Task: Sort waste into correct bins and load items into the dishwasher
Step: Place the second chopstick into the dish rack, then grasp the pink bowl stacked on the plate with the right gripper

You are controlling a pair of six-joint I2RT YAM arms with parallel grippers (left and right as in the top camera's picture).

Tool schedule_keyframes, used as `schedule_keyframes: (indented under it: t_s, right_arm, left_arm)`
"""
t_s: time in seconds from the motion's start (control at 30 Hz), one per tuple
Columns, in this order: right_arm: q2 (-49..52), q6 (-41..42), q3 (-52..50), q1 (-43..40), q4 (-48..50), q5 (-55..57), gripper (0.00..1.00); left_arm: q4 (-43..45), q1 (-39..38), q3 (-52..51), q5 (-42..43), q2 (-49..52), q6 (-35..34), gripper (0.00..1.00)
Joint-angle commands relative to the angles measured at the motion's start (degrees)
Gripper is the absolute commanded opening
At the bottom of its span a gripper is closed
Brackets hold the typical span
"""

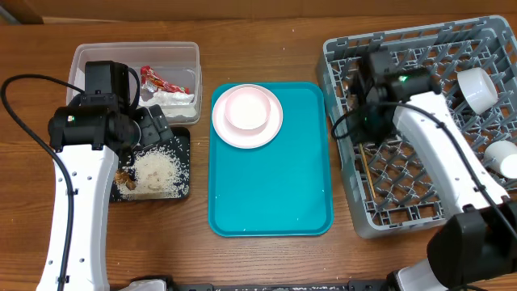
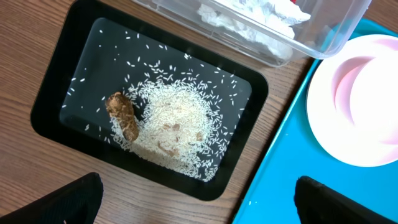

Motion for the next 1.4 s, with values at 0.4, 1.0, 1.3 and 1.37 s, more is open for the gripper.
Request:
schedule_keyframes:
  t_s: [0.4, 1.0, 1.3, 1.37]
  right_arm:
    - [9.62, 11.3, 8.24, 10.93, 24.83, -22.86, 0.56]
    - [24.33, 23.23, 8.24, 16.2, 30.86, -14.71, 0.47]
    - [26.01, 27.41, 7.69, 16.17, 30.05, -14.58, 0.24]
    - [25.86, 27.41, 7.76, 16.0, 29.86, -14.58, 0.19]
  left_arm:
    - [0.04, 0.13, 0.7, -0.13, 0.02, -0.39, 1.0]
    - [0.04, 0.13, 0.7, -0.13, 0.02, -0.39, 1.0]
    - [0.04, 0.13, 0.7, -0.13, 0.02, -0.39, 1.0]
    - [0.04, 0.13, 0.7, -0.13, 0.02, -0.39, 1.0]
